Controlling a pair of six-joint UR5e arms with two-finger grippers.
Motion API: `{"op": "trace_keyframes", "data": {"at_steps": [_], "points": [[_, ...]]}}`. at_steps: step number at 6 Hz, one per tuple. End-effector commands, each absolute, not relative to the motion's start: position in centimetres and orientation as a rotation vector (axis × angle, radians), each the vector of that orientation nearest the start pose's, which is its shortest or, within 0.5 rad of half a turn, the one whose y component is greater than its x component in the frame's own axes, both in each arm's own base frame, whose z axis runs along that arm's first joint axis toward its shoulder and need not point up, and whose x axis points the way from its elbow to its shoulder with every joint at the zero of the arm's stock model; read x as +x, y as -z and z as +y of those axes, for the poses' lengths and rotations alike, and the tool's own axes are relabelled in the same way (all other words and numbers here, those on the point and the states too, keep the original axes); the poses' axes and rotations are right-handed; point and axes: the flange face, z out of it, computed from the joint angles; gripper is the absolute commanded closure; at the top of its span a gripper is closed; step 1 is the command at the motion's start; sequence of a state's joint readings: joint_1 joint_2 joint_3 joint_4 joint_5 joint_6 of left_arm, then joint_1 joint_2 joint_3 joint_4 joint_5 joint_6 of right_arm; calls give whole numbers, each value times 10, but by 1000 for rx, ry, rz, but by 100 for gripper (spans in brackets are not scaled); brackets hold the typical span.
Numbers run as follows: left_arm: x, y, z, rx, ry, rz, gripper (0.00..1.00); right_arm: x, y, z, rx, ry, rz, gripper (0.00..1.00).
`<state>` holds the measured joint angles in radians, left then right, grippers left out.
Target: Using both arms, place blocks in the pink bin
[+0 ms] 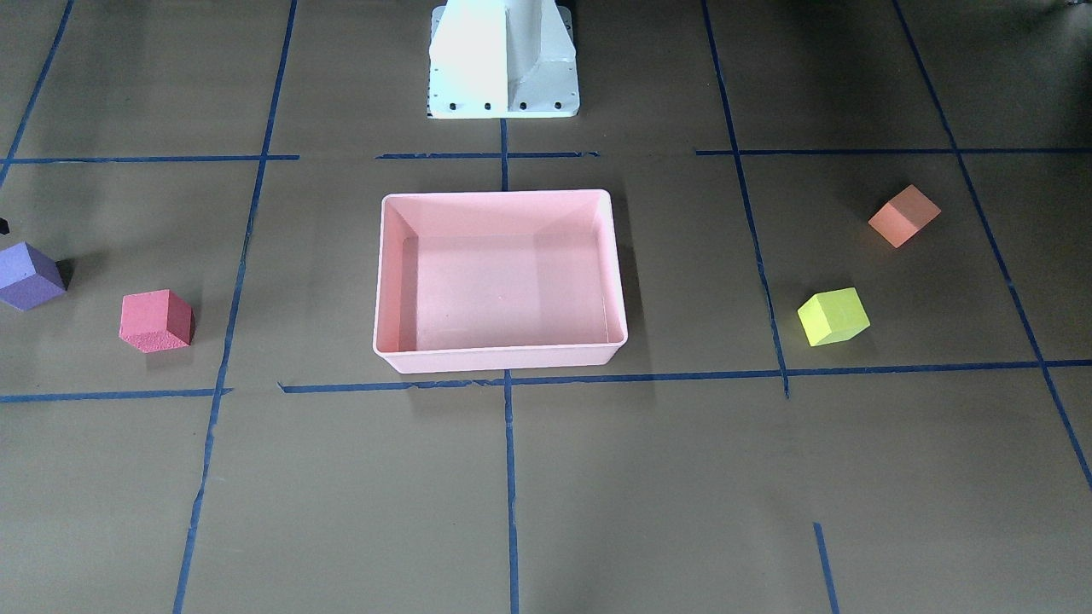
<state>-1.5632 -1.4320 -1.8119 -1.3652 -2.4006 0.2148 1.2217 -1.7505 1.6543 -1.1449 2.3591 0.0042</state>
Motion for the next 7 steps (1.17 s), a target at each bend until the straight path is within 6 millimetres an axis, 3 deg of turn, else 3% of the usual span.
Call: {"op": "trace_keyframes", "data": {"at_steps": [1,3,4,5,7], "points": [[-56,-617,-422,-6,-167,851,0,-105,-654,-439,188,438,-812,0],[-56,-615,-414,-6,-167,851,0,-136,-653,-439,179,498,-787,0],[-56,-617,-410,-10,-165,853,0,-140,-664,-436,160,508,-775,0],[-56,-619,-407,-14,-163,853,0,-148,-669,-433,146,521,-769,9],[-56,-616,-404,-10,-165,853,0,-158,-657,-438,188,545,-758,92]]}}
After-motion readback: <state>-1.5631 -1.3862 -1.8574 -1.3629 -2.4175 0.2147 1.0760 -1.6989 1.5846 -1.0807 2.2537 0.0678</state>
